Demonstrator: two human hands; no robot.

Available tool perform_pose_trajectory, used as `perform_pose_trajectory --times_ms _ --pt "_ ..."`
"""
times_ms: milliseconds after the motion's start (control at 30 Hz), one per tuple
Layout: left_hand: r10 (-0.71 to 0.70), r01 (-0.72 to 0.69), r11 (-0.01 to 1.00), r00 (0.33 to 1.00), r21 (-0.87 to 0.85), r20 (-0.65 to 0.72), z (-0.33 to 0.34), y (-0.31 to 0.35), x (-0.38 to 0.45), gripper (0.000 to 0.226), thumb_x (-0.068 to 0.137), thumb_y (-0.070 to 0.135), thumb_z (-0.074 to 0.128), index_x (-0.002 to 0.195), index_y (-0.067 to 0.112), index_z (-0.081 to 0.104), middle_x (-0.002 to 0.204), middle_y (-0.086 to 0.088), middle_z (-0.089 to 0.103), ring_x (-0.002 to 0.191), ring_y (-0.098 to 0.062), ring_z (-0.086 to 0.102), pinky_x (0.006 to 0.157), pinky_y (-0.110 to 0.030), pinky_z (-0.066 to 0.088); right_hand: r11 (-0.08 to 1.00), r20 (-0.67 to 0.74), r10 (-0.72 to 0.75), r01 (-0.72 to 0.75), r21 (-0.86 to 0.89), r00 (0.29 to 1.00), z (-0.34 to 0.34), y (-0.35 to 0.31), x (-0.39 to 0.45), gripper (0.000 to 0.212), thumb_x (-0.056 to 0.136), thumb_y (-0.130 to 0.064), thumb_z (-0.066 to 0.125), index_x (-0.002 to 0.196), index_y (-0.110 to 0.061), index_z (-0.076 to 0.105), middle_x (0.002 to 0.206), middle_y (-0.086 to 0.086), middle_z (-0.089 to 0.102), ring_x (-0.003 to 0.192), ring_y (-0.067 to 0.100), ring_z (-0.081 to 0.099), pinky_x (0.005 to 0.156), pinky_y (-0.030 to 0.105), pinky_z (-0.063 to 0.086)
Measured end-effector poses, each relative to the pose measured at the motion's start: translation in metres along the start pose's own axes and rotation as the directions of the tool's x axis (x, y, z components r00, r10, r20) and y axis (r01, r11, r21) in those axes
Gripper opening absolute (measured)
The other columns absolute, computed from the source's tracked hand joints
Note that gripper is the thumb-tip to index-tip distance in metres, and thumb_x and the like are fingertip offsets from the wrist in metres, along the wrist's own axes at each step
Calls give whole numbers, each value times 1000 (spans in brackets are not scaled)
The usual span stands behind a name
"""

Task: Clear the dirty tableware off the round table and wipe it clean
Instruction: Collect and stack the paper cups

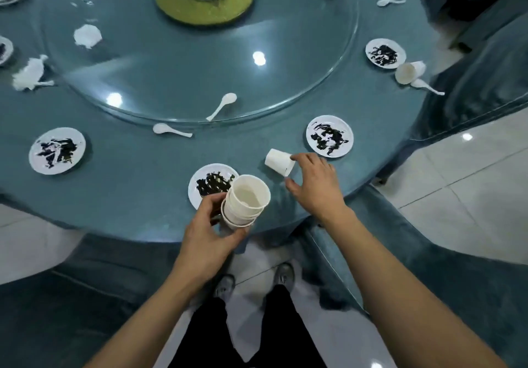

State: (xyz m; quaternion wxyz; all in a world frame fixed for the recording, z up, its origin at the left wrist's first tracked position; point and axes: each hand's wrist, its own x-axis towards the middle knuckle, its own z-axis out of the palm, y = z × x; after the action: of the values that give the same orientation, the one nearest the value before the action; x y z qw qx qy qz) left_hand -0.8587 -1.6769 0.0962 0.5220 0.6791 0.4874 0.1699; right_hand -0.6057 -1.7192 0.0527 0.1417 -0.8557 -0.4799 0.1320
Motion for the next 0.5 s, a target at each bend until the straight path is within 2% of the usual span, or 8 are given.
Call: perform_pose_trajectory --times_ms 200,333,500 --pt "-81 79 997 990 -24 -113 36 6 0 64 72 19 89 123 36 55 111 32 64 105 4 63 90 -17 49 998 168 57 -55 -16 984 20 25 51 74 81 -51 71 141 -18 42 136 10 53 124 35 50 103 47 40" --pt "-107 106 994 985 -10 -135 43 5 -12 64 73 16 89 117 45 53 111 30 65 105 2 63 89 -22 51 995 254 43 -66 81 966 39 31 63 66 82 -46 71 134 -15 44 132 12 55 119 36 54 98 46 44" --pt "-126 125 992 976 -18 -175 41 0 -32 62 73 17 90 117 41 55 112 28 66 105 3 63 91 -21 50 979 248 44 -92 184 968 44 34 57 60 83 -38 73 131 -13 47 130 14 52 118 35 53 100 45 43"
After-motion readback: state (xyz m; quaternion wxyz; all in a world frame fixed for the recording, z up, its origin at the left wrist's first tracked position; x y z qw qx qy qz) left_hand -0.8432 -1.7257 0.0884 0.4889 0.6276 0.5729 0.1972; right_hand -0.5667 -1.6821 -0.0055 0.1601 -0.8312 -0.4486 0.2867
